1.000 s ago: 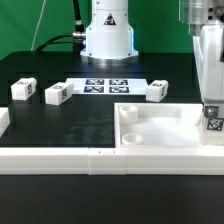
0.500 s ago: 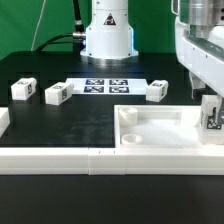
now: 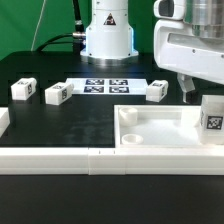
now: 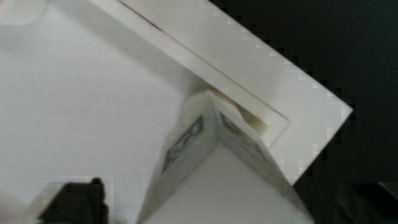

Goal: Assemble one leg

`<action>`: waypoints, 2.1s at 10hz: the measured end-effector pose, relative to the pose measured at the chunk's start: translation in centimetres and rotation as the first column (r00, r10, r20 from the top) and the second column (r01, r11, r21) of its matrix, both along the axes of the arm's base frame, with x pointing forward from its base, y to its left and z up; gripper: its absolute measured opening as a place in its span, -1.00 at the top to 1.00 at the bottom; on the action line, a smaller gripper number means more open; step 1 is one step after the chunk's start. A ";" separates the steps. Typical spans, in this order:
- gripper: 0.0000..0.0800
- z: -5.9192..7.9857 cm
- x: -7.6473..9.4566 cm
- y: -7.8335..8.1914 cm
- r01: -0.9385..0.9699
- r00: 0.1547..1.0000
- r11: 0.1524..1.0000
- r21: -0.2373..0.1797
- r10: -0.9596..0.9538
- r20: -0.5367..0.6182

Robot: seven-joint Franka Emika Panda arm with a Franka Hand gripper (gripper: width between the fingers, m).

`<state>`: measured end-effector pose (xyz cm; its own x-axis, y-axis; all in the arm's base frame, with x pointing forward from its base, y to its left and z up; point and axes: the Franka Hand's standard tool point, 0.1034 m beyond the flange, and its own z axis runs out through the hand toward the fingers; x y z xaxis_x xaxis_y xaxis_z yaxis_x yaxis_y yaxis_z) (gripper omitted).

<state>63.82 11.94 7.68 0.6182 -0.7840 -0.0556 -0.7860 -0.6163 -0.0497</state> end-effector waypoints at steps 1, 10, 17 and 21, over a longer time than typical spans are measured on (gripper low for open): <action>-0.62 0.0 0.0 0.1 -0.111 0.994 0.994 -0.016 0.111 0.006; 0.27 0.0 0.0 -0.3 -0.525 0.850 0.849 -0.052 0.527 0.019; 0.27 -0.1 0.0 -0.3 -0.128 0.990 0.991 -0.038 0.130 0.049; 0.27 -0.1 0.0 -0.5 0.361 0.933 0.933 -0.003 -0.361 0.019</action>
Offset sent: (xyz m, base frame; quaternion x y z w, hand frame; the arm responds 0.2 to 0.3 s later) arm 0.0029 0.0030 0.0001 -0.0062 0.0005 -0.2639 0.9645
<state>63.78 11.45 7.54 0.2947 -0.9547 -0.0421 -0.9544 -0.2919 -0.0627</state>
